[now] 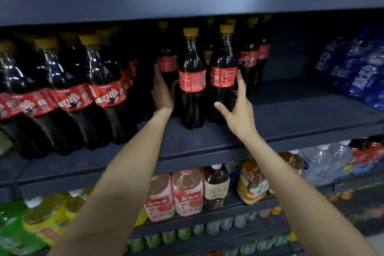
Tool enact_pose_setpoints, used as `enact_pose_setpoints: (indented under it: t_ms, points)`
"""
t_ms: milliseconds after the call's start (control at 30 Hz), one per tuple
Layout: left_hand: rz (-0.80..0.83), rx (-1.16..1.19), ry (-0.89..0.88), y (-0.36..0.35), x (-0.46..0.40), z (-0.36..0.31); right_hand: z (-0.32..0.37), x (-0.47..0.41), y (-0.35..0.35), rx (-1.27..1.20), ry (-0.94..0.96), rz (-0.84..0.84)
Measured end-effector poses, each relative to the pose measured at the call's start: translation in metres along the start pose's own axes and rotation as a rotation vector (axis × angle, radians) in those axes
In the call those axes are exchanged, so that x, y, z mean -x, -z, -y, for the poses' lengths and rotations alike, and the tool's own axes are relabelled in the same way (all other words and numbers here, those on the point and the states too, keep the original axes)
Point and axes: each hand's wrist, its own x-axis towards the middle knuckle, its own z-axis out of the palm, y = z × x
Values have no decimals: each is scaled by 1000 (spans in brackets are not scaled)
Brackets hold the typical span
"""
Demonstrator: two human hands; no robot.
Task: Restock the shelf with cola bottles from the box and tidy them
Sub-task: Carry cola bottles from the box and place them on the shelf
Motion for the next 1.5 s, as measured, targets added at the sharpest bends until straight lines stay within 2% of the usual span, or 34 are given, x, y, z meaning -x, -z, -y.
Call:
enact_pose_setpoints:
  t_ms: [200, 367, 500, 567, 633, 733, 900, 1033, 1167, 1333, 1500]
  points:
    - [7, 28, -22, -13, -17, 8, -3, -4, -9, 101, -11, -82]
    - [39, 44, 70, -9, -14, 5, -2, -4, -4, 194, -76, -132]
    - [-94, 301, 123, 17, 25, -15, -4, -5, 5, 283, -105, -199]
    - [-59, 455, 46, 30, 53, -22, -6, -7, 8, 316, -132, -205]
    - [74, 395, -66, 37, 76, -21, -7, -8, 11, 291, -147, -187]
    - [180, 94, -182, 33, 82, -15, -8, -9, 14, 263, -147, -166]
    - [107, 44, -112, 4, 61, -25, -8, -13, 20, 257, -141, -137]
    - [129, 71, 22, -22, 32, -29, -7, -19, 23, 282, -168, -167]
    - [125, 72, 31, -39, 20, -31, -12, -22, 30, 304, -199, -174]
    - [104, 54, 144, -47, 24, -42, -14, -14, 50, 184, -218, 8]
    - [95, -20, 359, -40, 64, -91, -15, 8, 96, 239, -227, 184]
